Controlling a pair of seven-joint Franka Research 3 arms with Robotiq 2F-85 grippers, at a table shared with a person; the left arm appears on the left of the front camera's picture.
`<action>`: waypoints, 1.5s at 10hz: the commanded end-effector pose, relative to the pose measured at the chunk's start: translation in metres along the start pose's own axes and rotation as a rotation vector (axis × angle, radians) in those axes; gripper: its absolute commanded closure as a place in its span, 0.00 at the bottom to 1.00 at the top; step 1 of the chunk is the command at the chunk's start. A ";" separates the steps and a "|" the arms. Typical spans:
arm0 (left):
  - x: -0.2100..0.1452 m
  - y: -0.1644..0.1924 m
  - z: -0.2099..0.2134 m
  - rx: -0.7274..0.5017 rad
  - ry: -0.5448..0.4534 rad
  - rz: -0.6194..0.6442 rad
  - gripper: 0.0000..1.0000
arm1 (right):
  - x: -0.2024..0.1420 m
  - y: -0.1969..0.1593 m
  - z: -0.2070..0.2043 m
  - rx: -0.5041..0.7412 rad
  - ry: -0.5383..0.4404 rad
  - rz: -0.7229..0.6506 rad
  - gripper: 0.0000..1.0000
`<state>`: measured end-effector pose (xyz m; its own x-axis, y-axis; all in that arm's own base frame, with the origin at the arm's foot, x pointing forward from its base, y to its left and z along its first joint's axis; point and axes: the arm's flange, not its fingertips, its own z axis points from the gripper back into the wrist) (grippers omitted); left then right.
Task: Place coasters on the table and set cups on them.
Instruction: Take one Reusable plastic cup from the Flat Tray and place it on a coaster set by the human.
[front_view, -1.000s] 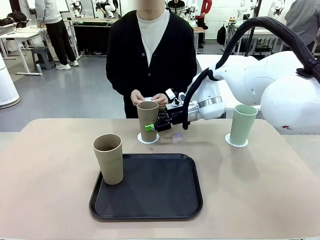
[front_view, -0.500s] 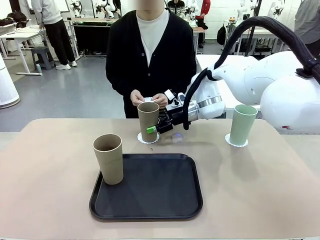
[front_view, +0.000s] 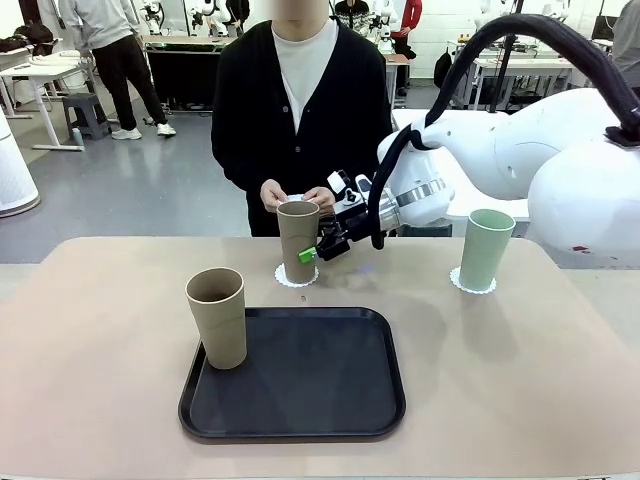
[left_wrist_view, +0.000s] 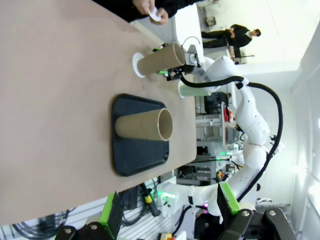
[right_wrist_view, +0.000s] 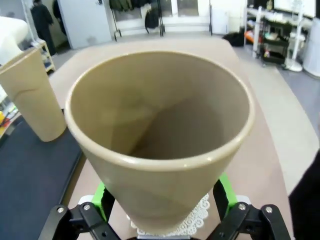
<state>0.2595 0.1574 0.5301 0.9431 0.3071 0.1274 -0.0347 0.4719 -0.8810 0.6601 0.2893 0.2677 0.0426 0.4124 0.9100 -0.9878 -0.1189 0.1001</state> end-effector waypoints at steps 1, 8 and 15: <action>0.000 -0.001 0.002 -0.014 -0.002 -0.011 0.00 | -0.001 0.014 0.011 -0.037 0.095 -0.041 0.00; 0.000 -0.001 0.002 -0.014 -0.002 -0.011 0.00 | -0.010 0.027 0.040 -0.066 0.107 -0.079 0.00; 0.000 -0.001 0.002 -0.014 -0.002 -0.011 0.00 | 0.052 0.126 0.100 -0.186 0.724 -0.396 0.00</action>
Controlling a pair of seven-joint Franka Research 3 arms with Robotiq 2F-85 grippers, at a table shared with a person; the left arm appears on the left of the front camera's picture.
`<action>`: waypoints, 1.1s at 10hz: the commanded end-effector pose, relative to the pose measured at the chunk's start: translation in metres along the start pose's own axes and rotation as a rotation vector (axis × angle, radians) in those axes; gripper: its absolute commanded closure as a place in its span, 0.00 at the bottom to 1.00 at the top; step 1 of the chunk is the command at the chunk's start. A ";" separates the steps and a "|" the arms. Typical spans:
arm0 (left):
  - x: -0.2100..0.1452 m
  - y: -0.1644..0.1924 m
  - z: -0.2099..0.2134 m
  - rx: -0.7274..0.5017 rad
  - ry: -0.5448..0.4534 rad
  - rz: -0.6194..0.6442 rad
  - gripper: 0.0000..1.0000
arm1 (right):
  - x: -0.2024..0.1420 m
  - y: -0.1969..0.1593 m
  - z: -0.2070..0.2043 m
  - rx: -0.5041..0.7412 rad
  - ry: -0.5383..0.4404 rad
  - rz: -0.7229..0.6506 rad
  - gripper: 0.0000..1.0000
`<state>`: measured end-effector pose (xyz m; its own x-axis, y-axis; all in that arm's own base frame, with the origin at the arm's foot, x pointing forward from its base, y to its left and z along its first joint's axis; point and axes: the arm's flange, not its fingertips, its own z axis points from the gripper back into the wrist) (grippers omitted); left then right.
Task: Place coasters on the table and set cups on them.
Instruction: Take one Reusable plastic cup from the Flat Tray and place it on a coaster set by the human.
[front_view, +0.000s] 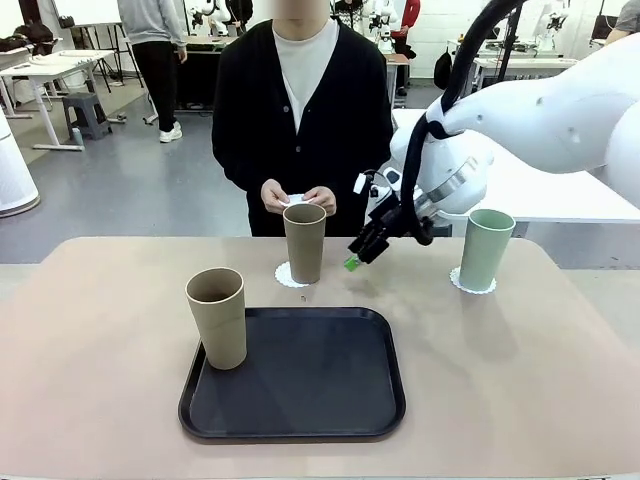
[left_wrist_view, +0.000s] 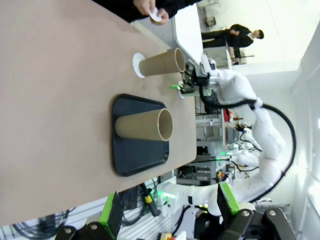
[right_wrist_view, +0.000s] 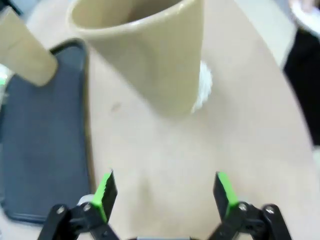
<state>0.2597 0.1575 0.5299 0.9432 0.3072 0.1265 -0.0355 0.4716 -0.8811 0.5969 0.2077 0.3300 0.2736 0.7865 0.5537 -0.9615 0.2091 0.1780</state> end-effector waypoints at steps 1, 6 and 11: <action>0.000 -0.001 0.002 -0.014 -0.002 -0.012 0.00 | 0.010 0.076 0.053 -0.014 0.341 -0.096 0.00; 0.000 -0.001 0.002 -0.014 -0.002 -0.012 0.00 | 0.040 0.209 0.142 -0.230 0.310 -0.352 0.00; 0.000 -0.001 0.002 -0.014 -0.002 -0.012 0.00 | 0.013 0.250 0.200 -0.309 0.311 -0.803 0.00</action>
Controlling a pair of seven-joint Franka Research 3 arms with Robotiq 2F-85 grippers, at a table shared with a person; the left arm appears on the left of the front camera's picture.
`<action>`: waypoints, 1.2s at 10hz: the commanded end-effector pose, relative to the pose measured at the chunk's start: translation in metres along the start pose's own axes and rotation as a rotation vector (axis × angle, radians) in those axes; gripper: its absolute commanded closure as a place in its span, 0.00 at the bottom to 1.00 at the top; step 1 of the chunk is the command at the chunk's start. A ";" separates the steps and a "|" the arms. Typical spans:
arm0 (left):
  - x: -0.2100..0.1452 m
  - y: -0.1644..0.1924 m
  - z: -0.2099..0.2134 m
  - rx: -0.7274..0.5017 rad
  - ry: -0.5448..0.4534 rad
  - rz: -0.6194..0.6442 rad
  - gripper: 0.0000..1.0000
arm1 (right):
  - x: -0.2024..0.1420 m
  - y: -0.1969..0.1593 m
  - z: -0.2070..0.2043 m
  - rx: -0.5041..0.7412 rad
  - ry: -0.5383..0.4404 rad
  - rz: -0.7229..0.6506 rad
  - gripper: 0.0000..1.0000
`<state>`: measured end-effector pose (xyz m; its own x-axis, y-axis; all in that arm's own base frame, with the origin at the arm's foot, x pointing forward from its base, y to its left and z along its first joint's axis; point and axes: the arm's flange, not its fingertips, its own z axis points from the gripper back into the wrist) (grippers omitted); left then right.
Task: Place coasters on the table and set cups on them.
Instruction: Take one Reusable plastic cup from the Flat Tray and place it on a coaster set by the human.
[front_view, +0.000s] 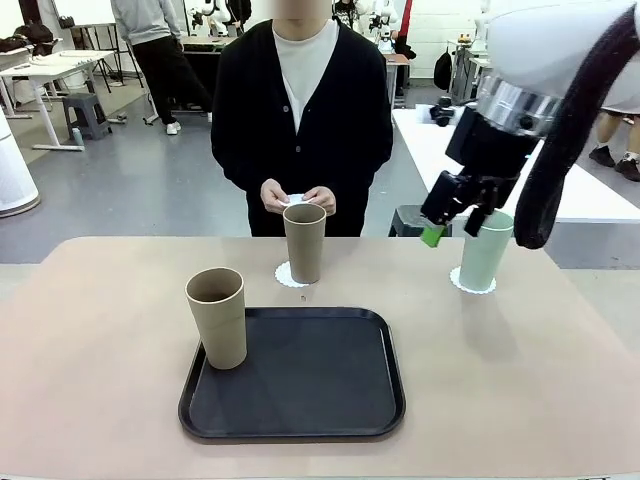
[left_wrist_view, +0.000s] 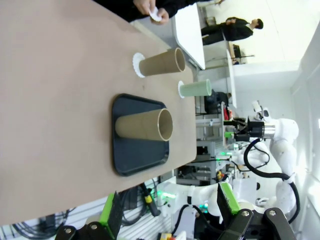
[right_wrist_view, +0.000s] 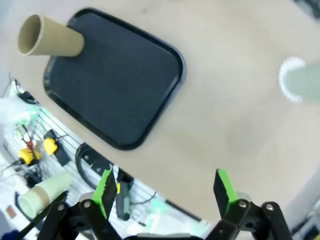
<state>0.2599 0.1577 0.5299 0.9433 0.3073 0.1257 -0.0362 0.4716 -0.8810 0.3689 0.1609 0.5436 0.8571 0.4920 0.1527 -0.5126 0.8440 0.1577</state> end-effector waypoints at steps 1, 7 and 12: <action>0.000 -0.001 0.002 -0.014 -0.002 -0.012 0.00 | -0.008 -0.009 0.003 0.009 0.078 -0.061 0.00; 0.000 -0.001 0.002 -0.014 -0.002 -0.012 0.00 | 0.000 0.000 0.000 0.000 0.000 0.000 0.00; 0.000 -0.001 0.002 -0.014 -0.002 -0.012 0.00 | -0.002 0.002 0.002 0.002 0.009 -0.011 0.00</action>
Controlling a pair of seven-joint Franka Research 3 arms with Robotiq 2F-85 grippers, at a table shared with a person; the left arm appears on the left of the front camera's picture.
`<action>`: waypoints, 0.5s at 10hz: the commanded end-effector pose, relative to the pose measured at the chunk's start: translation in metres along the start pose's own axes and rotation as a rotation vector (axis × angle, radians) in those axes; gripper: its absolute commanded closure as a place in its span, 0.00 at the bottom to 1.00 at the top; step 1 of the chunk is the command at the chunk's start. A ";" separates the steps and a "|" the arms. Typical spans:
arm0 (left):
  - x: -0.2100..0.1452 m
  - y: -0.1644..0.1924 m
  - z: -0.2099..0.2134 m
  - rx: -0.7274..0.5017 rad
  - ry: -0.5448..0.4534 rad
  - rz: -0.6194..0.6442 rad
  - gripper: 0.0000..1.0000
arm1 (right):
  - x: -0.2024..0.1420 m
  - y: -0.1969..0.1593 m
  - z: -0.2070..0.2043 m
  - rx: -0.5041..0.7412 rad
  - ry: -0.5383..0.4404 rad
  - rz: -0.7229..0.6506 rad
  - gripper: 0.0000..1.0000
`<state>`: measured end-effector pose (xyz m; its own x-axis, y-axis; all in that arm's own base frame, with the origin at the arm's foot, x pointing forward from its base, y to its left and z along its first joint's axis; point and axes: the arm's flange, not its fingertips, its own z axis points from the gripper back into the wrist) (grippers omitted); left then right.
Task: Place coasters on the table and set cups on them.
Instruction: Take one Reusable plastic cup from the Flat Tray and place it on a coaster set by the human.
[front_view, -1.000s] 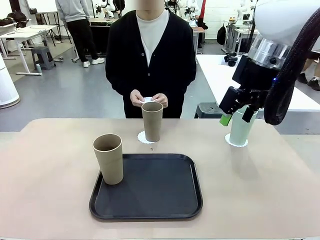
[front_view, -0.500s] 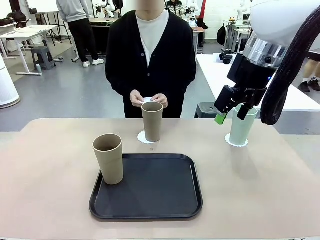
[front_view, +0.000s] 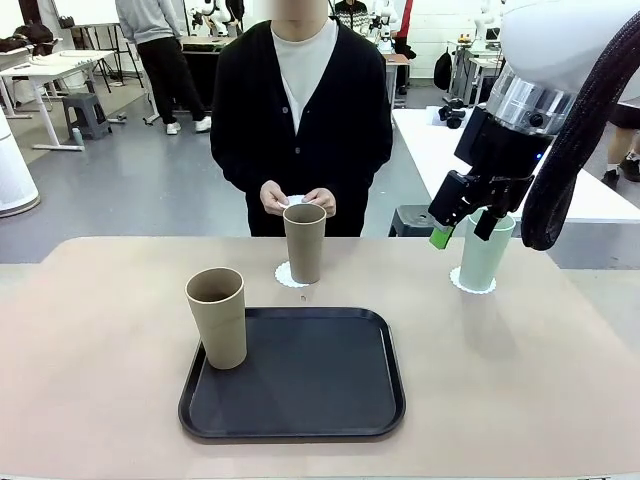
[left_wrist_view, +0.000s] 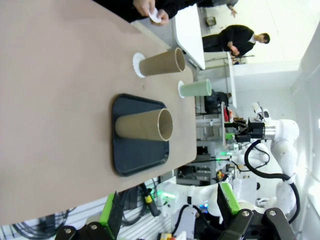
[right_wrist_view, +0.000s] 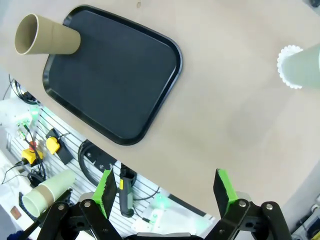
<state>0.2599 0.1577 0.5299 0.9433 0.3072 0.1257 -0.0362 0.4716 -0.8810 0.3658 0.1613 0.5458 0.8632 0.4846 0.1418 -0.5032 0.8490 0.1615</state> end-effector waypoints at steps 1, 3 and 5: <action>0.000 -0.001 0.002 -0.014 -0.002 -0.012 0.00 | -0.032 -0.029 0.026 0.318 -0.184 -0.108 0.00; 0.000 -0.001 0.002 -0.014 -0.002 -0.012 0.00 | -0.075 -0.145 0.041 0.747 -0.374 -0.455 0.00; 0.000 -0.001 0.002 -0.014 -0.002 -0.012 0.00 | -0.129 -0.236 0.027 0.959 -0.514 -0.637 0.00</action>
<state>0.2599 0.1578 0.5302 0.9432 0.3073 0.1263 -0.0359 0.4719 -0.8809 0.3537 -0.0838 0.5372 0.9808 0.0229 0.1936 -0.1660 0.6190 0.7677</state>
